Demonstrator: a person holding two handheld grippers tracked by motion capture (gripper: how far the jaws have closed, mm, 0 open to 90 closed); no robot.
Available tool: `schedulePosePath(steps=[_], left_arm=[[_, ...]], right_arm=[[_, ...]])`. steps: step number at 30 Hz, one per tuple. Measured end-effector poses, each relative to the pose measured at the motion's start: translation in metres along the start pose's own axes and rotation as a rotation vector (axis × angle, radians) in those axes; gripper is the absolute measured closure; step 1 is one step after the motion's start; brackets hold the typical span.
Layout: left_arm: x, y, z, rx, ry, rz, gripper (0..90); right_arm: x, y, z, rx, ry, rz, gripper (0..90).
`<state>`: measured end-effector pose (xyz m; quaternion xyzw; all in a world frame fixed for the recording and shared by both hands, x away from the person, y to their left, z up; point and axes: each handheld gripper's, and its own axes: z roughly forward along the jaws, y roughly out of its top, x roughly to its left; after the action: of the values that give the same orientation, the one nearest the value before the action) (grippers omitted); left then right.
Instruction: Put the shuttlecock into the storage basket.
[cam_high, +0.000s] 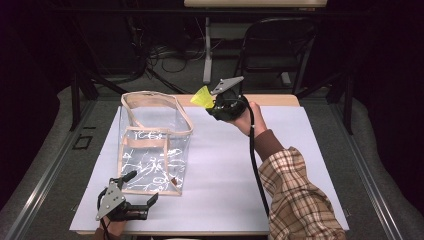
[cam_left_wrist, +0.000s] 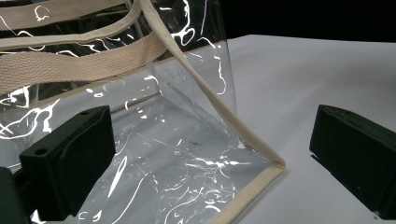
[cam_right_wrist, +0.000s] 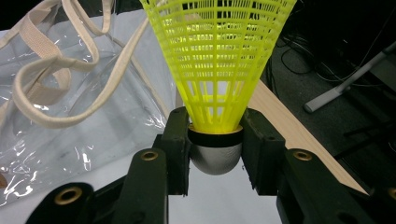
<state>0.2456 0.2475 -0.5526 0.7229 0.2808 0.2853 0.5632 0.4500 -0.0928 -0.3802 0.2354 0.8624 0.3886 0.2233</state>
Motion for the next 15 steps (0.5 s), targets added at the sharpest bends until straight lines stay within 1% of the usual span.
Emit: schedulePosePath(steps=[15], left_arm=[[0.0, 0.0, 0.0, 0.0, 0.0, 0.001, 0.0]], right_arm=[[0.004, 0.018, -0.001, -0.01, 0.008, -0.017, 64.6]])
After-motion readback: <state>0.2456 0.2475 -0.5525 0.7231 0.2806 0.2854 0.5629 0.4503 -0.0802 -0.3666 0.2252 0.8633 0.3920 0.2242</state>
